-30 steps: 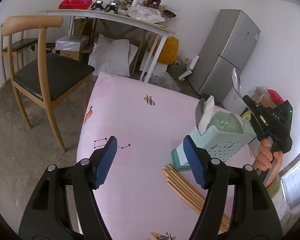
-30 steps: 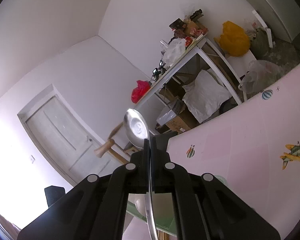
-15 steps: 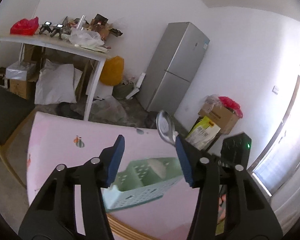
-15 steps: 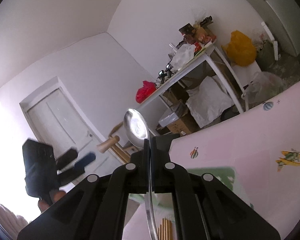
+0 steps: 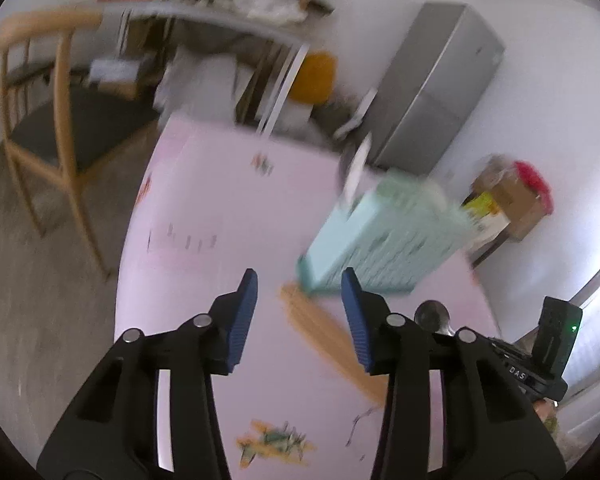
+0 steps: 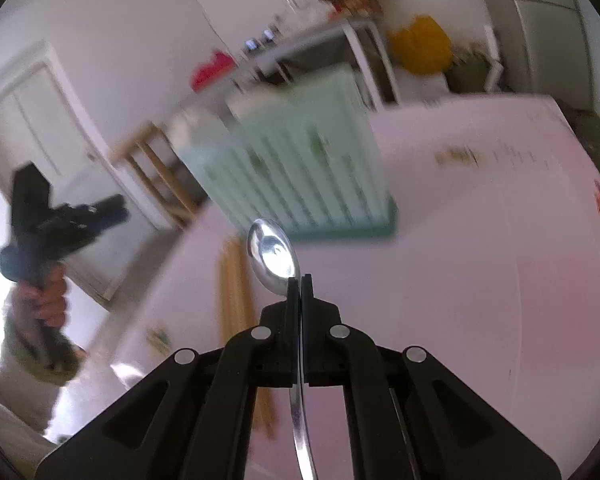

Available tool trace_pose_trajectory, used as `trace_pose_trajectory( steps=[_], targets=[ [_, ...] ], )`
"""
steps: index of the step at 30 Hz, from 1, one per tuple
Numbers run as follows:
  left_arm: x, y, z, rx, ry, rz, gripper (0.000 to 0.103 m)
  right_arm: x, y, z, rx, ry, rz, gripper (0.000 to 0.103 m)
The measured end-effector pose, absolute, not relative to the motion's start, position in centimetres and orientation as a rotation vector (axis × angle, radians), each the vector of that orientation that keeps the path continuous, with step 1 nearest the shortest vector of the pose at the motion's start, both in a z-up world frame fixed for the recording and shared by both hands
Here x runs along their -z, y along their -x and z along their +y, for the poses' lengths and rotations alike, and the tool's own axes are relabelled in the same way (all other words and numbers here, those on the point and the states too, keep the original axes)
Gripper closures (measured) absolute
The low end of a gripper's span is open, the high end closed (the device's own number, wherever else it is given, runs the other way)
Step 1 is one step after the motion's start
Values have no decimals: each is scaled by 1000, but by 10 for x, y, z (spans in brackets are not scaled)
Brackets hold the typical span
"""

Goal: Organize utensils

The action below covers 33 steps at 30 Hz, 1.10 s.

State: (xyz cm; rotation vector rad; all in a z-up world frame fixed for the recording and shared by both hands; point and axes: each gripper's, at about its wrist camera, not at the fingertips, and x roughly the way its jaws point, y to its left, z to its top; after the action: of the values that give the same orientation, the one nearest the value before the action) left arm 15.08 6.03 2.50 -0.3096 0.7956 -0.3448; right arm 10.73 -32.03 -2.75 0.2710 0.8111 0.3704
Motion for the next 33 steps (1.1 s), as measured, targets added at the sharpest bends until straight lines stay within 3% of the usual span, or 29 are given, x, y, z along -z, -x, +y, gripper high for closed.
trace_pose_trajectory(
  steps=[6,15,24,33],
  targets=[
    [16,-137,51,325,267,865,65,28,-101,-279,-271,53,818,101],
    [32,-135,46,320,211,872,65,26,-95,-261,-398,212,901,98],
    [43,-138,57,295,217,875,65,16,-127,-280,-406,23,977,68],
    [47,-140,58,301,227,873,65,24,-147,-274,-417,0,1031,47]
  ],
)
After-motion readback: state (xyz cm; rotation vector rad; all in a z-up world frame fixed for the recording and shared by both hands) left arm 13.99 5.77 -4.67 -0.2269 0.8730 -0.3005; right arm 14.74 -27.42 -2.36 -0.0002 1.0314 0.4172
